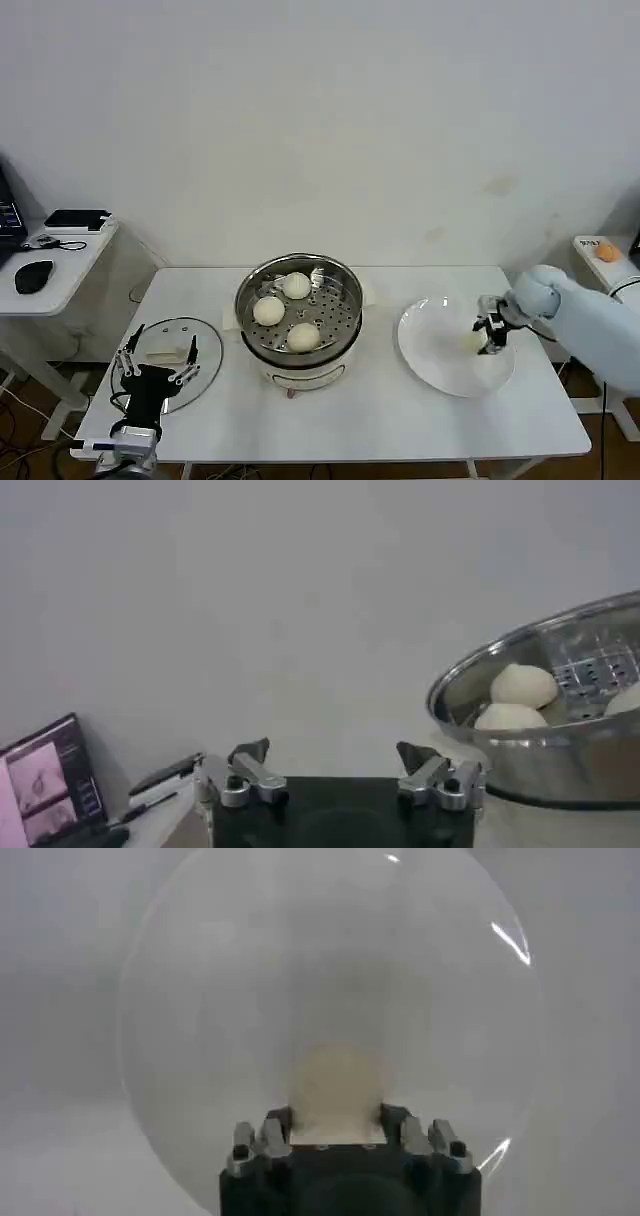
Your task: Take steamed baozi put them in steamer then cover it.
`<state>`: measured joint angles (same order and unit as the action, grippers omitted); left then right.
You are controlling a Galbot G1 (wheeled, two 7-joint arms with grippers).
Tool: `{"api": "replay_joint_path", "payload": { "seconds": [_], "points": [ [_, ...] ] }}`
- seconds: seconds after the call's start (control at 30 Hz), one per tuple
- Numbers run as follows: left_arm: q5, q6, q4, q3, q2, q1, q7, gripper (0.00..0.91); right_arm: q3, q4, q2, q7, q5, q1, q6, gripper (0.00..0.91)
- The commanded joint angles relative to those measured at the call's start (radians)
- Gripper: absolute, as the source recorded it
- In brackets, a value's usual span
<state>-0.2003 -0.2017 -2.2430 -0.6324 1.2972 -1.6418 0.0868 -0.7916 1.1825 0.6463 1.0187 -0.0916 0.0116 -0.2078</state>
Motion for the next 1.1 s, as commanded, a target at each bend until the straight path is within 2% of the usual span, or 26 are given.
{"api": "replay_joint_path", "payload": {
  "seconds": [0.03, 0.07, 0.2, 0.27, 0.4, 0.43, 0.57, 0.6, 0.67, 0.8, 0.9, 1.1],
  "points": [
    [0.0, 0.001, -0.003, -0.002, -0.001, 0.0, 0.001, 0.907, -0.275, 0.167, -0.001, -0.008, 0.213, 0.427, -0.077, 0.615],
    [-0.001, 0.001, -0.005, -0.002, -0.002, 0.0, 0.001, 0.907, -0.31, 0.186, 0.017, -0.012, 0.25, 0.522, -0.091, 0.615],
    [-0.004, 0.0, -0.006, 0.003, 0.002, 0.005, 0.0, 0.907, -0.417, 0.221, 0.094, -0.046, 0.369, 0.662, -0.144, 0.615],
    [-0.006, 0.001, -0.006, 0.007, 0.005, 0.009, 0.001, 0.907, -0.458, 0.249, 0.156, -0.096, 0.457, 0.723, -0.208, 0.625],
    [-0.006, 0.002, -0.002, 0.006, 0.007, 0.013, 0.002, 0.907, -0.496, 0.293, 0.224, -0.17, 0.589, 0.73, -0.298, 0.625],
    [-0.006, 0.002, -0.001, 0.004, 0.007, 0.013, 0.002, 0.907, -0.505, 0.315, 0.253, -0.217, 0.642, 0.716, -0.333, 0.625],
    [-0.005, 0.003, -0.001, -0.004, 0.006, 0.012, 0.002, 0.907, -0.491, 0.346, 0.346, -0.324, 0.79, 0.661, -0.431, 0.625],
    [-0.004, 0.003, -0.001, -0.006, 0.007, 0.013, 0.002, 0.907, -0.488, 0.345, 0.35, -0.332, 0.795, 0.656, -0.434, 0.625],
    [-0.003, 0.003, -0.004, -0.011, 0.009, 0.014, 0.002, 0.907, -0.476, 0.33, 0.417, -0.37, 0.859, 0.628, -0.483, 0.625],
    [-0.003, 0.003, -0.007, -0.013, 0.017, 0.014, 0.002, 0.907, -0.48, 0.306, 0.479, -0.407, 0.918, 0.598, -0.519, 0.625],
    [-0.003, 0.004, -0.008, -0.014, 0.022, 0.014, 0.002, 0.907, -0.494, 0.284, 0.498, -0.421, 0.911, 0.571, -0.521, 0.625],
    [0.0, 0.009, -0.008, -0.024, 0.022, 0.01, 0.002, 0.907, -0.509, 0.255, 0.482, -0.413, 0.823, 0.511, -0.52, 0.625]
  ]
}}
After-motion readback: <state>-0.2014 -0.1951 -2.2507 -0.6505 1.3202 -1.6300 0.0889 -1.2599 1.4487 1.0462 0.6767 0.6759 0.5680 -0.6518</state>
